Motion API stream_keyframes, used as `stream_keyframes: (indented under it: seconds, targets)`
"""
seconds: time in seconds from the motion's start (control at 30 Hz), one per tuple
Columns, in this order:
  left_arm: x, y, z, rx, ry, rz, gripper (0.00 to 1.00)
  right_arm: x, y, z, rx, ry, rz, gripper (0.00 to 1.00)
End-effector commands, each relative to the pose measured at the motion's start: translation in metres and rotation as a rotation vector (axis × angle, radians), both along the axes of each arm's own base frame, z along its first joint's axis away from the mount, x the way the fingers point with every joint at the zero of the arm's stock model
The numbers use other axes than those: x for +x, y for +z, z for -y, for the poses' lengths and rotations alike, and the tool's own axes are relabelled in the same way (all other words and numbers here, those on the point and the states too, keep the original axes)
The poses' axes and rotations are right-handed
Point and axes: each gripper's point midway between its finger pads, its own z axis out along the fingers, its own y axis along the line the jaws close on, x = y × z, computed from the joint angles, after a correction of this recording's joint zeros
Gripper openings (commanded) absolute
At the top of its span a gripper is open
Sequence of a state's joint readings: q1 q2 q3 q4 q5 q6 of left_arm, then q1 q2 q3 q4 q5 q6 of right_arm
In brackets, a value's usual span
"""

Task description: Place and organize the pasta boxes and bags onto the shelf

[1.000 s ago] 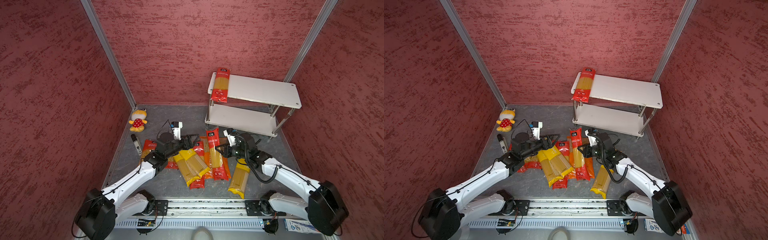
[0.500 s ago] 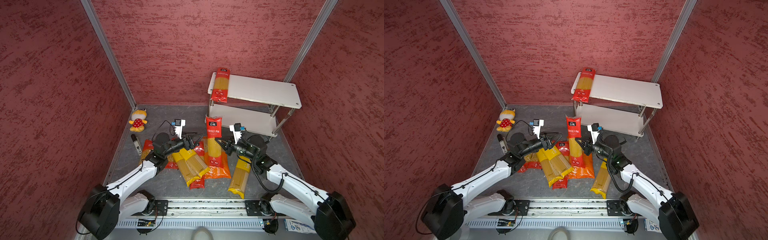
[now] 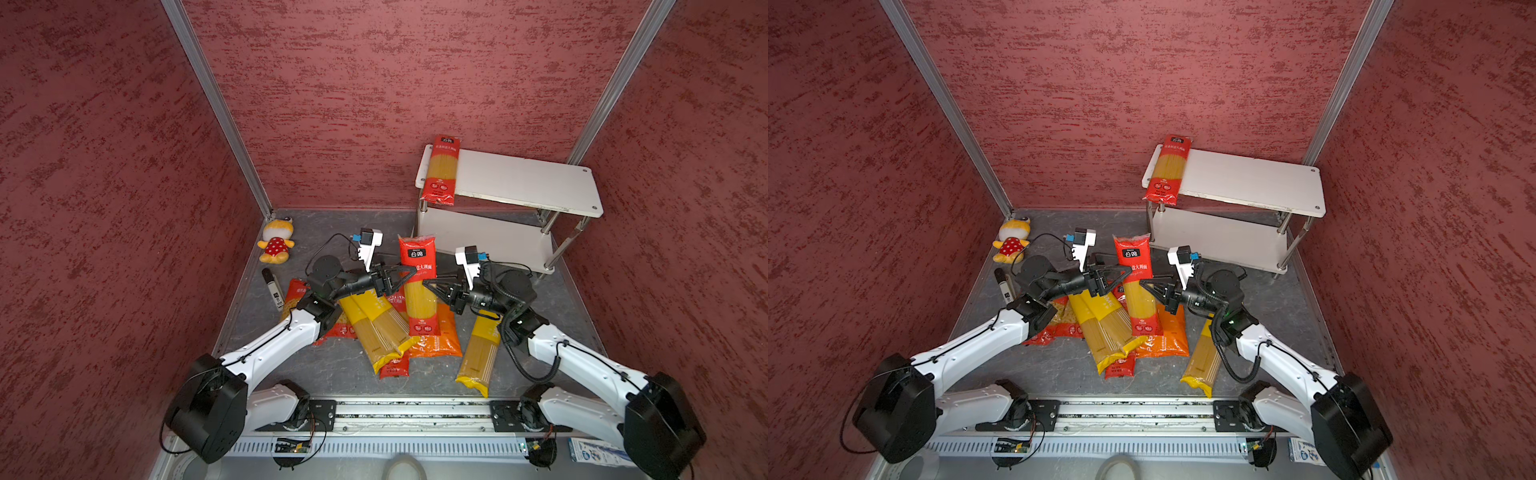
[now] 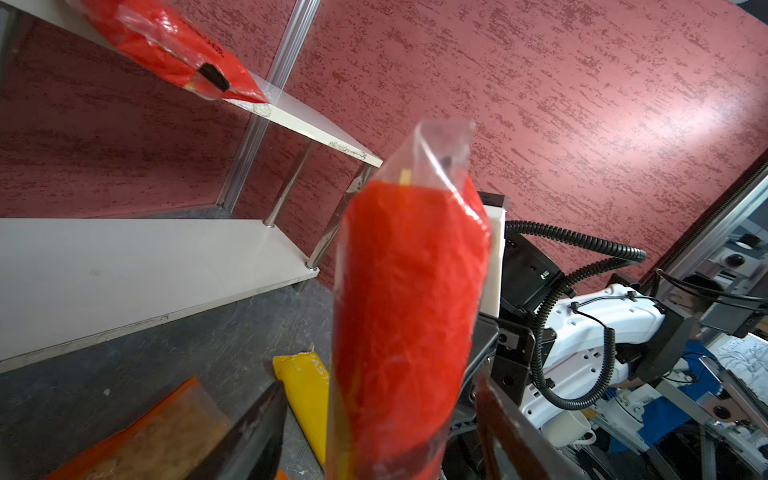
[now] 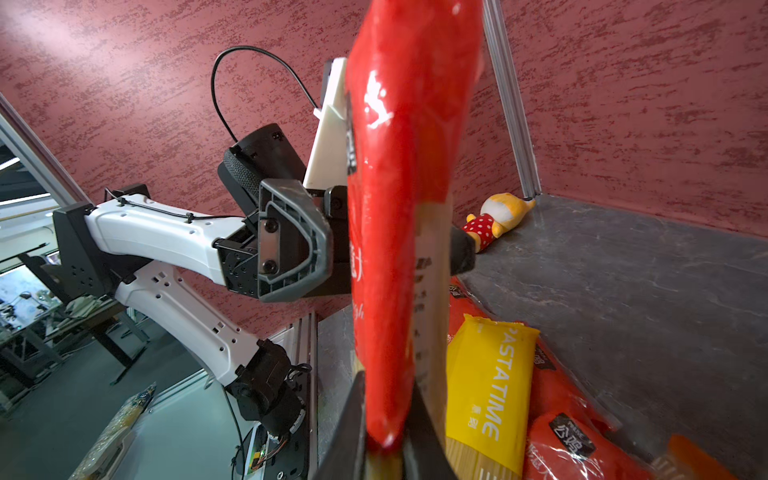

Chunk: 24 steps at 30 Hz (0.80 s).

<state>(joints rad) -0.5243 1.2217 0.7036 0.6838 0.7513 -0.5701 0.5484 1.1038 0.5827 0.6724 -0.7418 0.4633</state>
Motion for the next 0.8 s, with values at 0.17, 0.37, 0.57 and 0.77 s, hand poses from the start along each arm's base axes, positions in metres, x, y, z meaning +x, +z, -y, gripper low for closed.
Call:
stream_keyframes:
  seconds: [0.17,0.37,0.57,0.77]
  targets:
    - [-0.014,0.009,0.018,0.010,-0.108,0.062,0.62,-0.020,0.065,0.006,0.153,0.043,0.207,0.00]
    - [-0.015,0.013,0.019,0.008,-0.109,0.082,0.51,-0.017,0.061,0.005,0.151,0.039,0.192,0.00]
    - [-0.013,0.018,0.019,0.005,-0.099,0.101,0.34,-0.010,0.056,0.004,0.153,0.021,0.155,0.03]
    - [-0.009,0.028,0.019,-0.012,-0.077,0.125,0.19,-0.003,0.053,0.003,0.152,0.005,0.113,0.11]
